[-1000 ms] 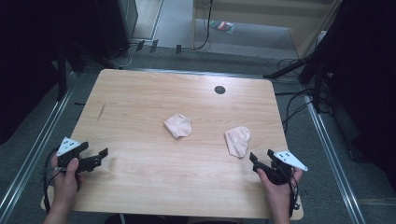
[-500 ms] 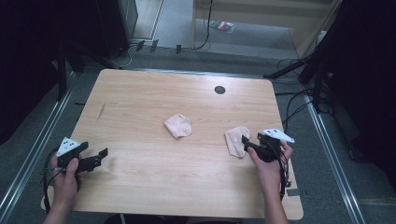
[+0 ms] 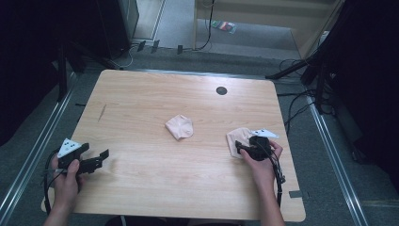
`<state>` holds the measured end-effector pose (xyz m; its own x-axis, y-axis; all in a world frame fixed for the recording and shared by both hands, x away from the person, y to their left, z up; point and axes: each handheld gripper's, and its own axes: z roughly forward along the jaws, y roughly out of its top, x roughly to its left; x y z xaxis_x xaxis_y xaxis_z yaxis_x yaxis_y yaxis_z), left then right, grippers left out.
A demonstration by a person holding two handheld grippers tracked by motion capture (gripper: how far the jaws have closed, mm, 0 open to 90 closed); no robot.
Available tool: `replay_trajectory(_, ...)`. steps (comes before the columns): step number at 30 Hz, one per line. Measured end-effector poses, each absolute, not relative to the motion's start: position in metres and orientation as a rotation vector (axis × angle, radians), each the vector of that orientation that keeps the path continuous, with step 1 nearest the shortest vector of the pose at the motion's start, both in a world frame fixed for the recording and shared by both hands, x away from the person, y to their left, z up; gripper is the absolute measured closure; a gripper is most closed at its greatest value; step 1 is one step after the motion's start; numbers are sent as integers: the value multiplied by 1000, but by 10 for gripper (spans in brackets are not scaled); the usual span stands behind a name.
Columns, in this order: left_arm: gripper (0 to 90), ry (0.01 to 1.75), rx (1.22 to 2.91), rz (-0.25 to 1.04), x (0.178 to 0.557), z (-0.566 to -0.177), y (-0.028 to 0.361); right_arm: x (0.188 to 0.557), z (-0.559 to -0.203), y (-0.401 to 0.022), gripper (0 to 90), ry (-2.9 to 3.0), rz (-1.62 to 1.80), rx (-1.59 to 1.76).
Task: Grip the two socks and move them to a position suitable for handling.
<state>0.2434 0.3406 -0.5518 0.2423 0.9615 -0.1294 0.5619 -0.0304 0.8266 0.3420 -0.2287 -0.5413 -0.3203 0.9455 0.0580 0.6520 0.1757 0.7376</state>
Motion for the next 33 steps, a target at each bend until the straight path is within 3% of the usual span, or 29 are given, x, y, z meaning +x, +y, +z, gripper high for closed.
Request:
replay_trajectory(5,133,1423,1701,616,243,-552,341,342,-545,-225,382,2031,944,1494)
replay_trajectory(12,133,1427,1699,615,244,-552,341,338,-543,-219,755,2021,952,1514)
replay_trajectory(14,133,1433,1696,618,244,-552,341,337,-544,-219,816,2013,975,1525)
replay_trajectory(19,133,1431,1701,643,243,-551,340,333,-543,-217,834,1986,988,1525)
replay_trajectory(33,133,1381,1685,657,240,-534,317,298,-490,-206,835,1884,1179,1463)
